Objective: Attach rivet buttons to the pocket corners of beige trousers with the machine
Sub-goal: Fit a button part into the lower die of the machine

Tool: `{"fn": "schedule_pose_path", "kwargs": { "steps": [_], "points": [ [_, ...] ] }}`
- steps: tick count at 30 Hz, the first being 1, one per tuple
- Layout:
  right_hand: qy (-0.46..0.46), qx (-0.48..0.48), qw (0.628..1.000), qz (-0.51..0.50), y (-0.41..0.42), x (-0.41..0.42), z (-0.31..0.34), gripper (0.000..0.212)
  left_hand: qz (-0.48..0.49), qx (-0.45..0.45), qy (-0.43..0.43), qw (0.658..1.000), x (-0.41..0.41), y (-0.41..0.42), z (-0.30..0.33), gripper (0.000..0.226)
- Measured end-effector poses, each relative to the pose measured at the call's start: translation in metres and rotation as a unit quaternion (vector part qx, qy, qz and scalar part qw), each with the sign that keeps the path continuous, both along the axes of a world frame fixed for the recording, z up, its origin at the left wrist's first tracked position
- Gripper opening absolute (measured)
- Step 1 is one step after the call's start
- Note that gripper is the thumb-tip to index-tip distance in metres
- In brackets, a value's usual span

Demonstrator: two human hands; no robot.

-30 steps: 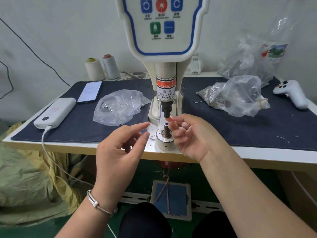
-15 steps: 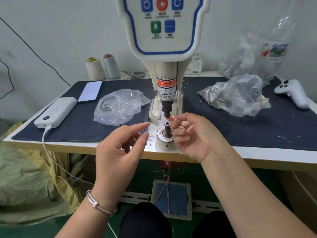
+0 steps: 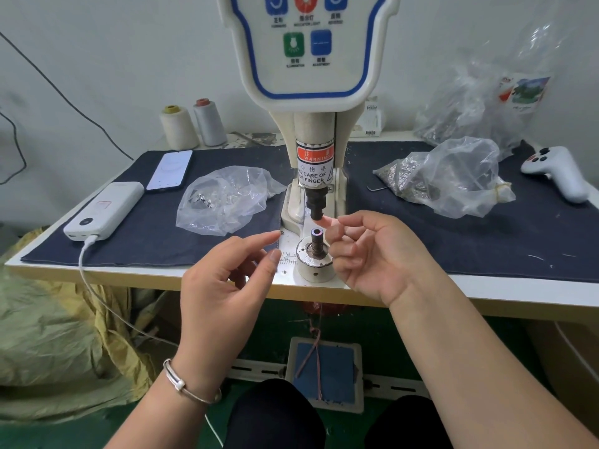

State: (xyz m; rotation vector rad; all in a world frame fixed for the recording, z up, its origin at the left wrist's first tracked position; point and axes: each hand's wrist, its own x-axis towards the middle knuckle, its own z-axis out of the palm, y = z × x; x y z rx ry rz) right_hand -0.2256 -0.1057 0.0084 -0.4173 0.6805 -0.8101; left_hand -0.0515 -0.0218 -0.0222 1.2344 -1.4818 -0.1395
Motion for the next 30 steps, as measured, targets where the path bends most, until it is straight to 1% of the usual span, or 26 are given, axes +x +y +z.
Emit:
{"fn": "schedule_pose_path", "kwargs": {
  "steps": [3, 6, 10, 13, 19, 22, 25, 28, 30],
  "points": [
    [0.014, -0.005, 1.0, 0.005, 0.001, -0.001, 0.0, 0.033, 0.002, 0.004, 0.001, 1.0, 0.0, 0.0, 0.001, 0.021],
    [0.025, -0.006, 1.0, 0.004, 0.001, -0.001, 0.001, 0.03, 0.006, 0.008, 0.003, 1.0, 0.001, 0.0, 0.001, 0.021],
    [0.035, -0.006, 0.999, 0.0, 0.003, 0.001, 0.002, 0.025, 0.035, 0.025, -0.003, 0.999, 0.006, -0.003, 0.0, 0.015],
    [0.027, -0.003, 1.0, -0.01, 0.003, 0.002, 0.002, 0.024, 0.073, 0.049, -0.031, 0.996, 0.014, -0.008, -0.001, 0.015],
    [0.043, -0.026, 0.998, -0.022, 0.002, 0.004, 0.001, 0.021, 0.104, 0.077, -0.029, 0.991, 0.032, -0.009, -0.005, 0.016],
    [0.058, -0.038, 0.997, -0.025, 0.002, 0.003, 0.001, 0.022, 0.119, 0.086, -0.045, 0.988, 0.041, -0.012, -0.006, 0.014],
    [0.087, -0.049, 0.995, -0.024, 0.002, 0.002, 0.0, 0.027, 0.156, 0.087, -0.103, 0.979, 0.052, -0.02, 0.0, 0.013],
    [0.134, -0.064, 0.988, -0.034, 0.002, 0.0, 0.0, 0.027, 0.197, 0.05, -0.185, 0.962, 0.062, -0.034, 0.011, 0.017],
    [0.153, -0.07, 0.984, -0.059, 0.002, -0.002, -0.002, 0.024, 0.212, 0.028, -0.232, 0.949, 0.069, -0.048, 0.019, 0.019]
  ]
}}
